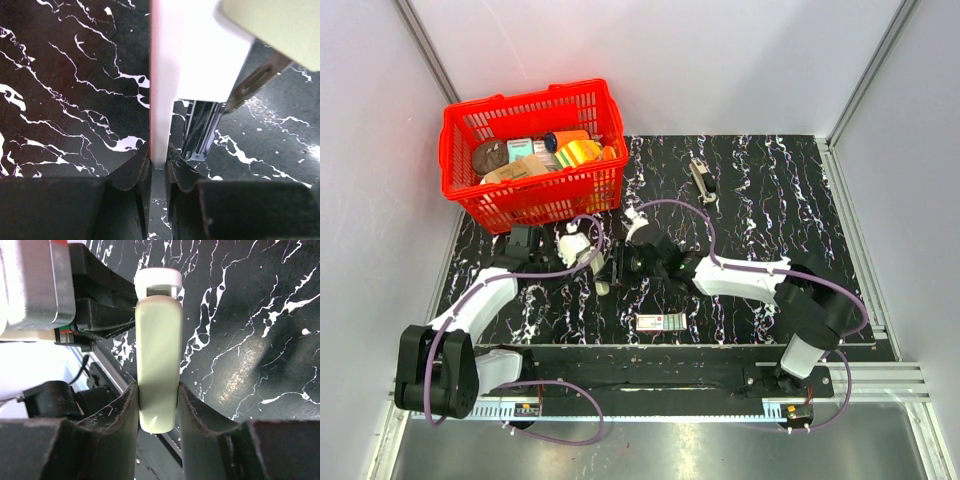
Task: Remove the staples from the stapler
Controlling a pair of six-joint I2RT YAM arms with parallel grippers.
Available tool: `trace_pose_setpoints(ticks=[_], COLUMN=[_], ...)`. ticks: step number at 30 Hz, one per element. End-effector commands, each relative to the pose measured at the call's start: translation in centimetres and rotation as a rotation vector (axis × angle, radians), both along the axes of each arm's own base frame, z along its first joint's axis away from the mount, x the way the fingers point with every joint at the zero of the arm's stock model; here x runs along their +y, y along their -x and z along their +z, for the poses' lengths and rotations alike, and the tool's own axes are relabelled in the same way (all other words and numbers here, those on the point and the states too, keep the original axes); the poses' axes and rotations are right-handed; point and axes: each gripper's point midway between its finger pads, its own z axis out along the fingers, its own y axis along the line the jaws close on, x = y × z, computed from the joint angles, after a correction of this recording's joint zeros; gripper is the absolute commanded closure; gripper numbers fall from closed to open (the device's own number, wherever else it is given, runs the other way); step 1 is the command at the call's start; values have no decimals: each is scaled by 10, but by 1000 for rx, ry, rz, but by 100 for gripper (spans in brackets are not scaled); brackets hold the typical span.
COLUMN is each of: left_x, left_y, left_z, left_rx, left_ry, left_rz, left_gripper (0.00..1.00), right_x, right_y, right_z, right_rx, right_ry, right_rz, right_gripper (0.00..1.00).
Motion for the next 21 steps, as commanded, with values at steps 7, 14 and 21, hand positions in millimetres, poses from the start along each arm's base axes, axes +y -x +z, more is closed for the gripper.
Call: trace_pose_setpoints(ticks=[7,14,21], left_x=[28,33,39], left_y=[-46,-48,-41], left_z=[20,27,45], left_rx=[-327,-408,-510], left_ry=[-151,-278,-474], left_rz=[58,31,-15], left_gripper=[98,99,100], right_x=[-11,-14,-15], right_y=[11,17,23], right_z=[-4,-10,-9], right_rx=[-151,-189,-176], right_ry=[105,145,201], right_rz=[158,235,315], right_gripper=[100,100,100])
